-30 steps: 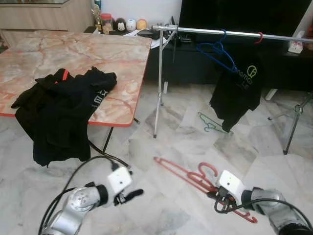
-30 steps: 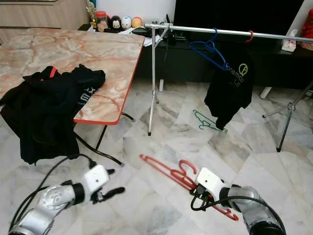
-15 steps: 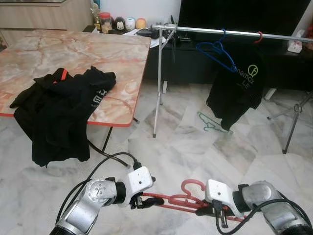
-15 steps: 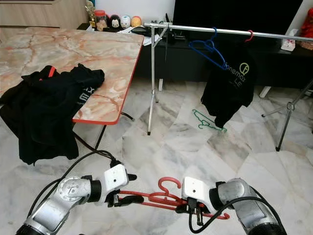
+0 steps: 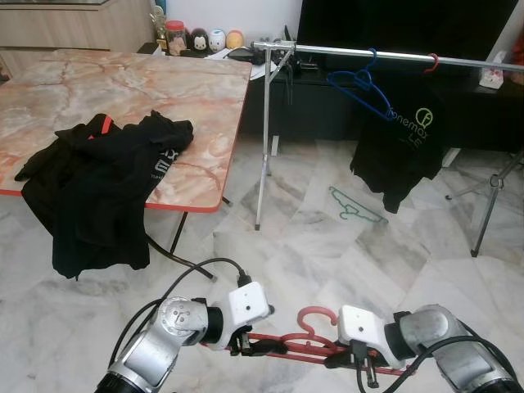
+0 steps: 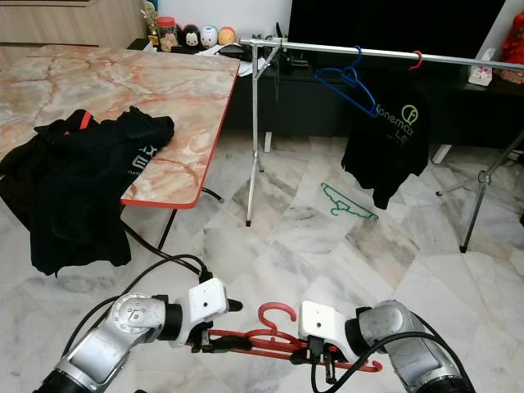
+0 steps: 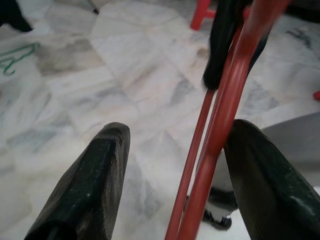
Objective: Hang hanger
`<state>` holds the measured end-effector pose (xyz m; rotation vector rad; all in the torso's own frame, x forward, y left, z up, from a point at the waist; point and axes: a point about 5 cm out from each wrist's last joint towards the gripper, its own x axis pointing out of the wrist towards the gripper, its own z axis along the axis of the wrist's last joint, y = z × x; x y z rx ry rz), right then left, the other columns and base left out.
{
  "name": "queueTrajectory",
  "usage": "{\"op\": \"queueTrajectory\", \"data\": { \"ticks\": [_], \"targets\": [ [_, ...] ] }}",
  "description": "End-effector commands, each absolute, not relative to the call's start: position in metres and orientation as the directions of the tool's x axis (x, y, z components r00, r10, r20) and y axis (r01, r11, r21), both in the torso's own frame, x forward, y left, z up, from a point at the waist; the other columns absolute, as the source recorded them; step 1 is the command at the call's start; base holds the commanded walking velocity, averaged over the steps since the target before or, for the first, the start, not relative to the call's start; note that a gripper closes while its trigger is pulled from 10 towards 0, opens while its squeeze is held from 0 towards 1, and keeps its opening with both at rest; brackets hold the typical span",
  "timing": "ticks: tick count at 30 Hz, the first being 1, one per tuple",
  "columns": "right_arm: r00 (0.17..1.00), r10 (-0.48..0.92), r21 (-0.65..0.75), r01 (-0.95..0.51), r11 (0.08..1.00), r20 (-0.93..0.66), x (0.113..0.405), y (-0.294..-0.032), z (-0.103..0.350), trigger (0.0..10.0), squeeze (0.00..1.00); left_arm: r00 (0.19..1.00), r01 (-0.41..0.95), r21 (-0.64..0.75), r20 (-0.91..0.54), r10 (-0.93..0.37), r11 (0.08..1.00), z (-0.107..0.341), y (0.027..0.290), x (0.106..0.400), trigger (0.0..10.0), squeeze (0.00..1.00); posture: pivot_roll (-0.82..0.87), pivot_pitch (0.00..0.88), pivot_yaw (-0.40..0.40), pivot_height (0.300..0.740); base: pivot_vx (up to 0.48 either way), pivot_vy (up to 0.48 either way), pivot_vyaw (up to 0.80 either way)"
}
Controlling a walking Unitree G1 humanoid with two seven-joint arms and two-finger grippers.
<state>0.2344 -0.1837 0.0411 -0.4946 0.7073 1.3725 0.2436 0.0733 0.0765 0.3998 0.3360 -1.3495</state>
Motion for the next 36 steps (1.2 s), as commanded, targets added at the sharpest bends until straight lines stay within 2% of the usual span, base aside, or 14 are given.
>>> {"op": "queueTrajectory", "data": {
  "ticks": [1,11,12,15,17,18,19,36],
  "targets": [
    [0.052,0.706,0.06,-0.989,0.132,-0.706,0.238,-0.18,0.046,10.0,0.0,0.164,0.987,0.077,-0.472,-0.866,0.144,0.076,0.07,0.243,10.0,0.0,0.02,0.0,-0.086,0.74,0.0,0.0,0.0],
    [0.102,0.72,0.019,-0.987,0.158,-0.687,0.244,-0.173,0.053,10.0,0.0,0.107,0.994,0.056,-0.51,-0.853,0.091,0.071,0.063,0.242,10.0,0.0,0.01,0.0,-0.076,0.74,0.0,0.0,0.0],
    [0.117,0.722,0.007,-0.986,0.167,-0.681,0.246,-0.172,0.054,10.0,0.0,0.102,0.995,0.055,-0.516,-0.851,0.086,0.07,0.063,0.241,6.5,0.0,0.01,0.0,-0.076,0.74,0.0,0.0,0.0],
    [0.128,0.724,-0.001,-0.985,0.174,-0.678,0.248,-0.172,0.055,10.0,0.0,0.099,0.995,0.054,-0.52,-0.849,0.082,0.07,0.063,0.241,6.5,0.0,0.01,0.0,-0.076,0.74,0.0,0.0,0.0],
    [0.135,0.734,-0.005,-0.984,0.177,-0.665,0.25,-0.169,0.057,10.0,0.0,0.103,0.995,0.056,-0.52,-0.848,0.087,0.069,0.063,0.243,1.8,0.0,0.01,0.0,-0.075,0.74,0.0,0.0,0.0],
    [0.135,0.734,-0.005,-0.984,0.177,-0.665,0.25,-0.169,0.057,10.0,0.0,0.103,0.995,0.056,-0.52,-0.848,0.087,0.069,0.063,0.243,1.8,0.0,0.01,0.0,-0.075,0.74,0.0,0.0,0.0],
    [0.137,0.74,-0.007,-0.984,0.176,-0.659,0.251,-0.168,0.059,10.0,0.0,0.109,0.994,0.057,-0.518,-0.848,0.093,0.069,0.062,0.244,0.1,0.0,0.01,0.0,-0.079,0.74,0.0,0.0,0.0],
    [0.133,0.742,-0.005,-0.985,0.173,-0.657,0.253,-0.167,0.061,10.0,0.0,0.126,0.992,0.066,-0.513,-0.849,0.107,0.07,0.062,0.248,0.0,0.0,0.01,0.0,-0.085,0.74,0.0,0.0,0.0]
  ]
}}
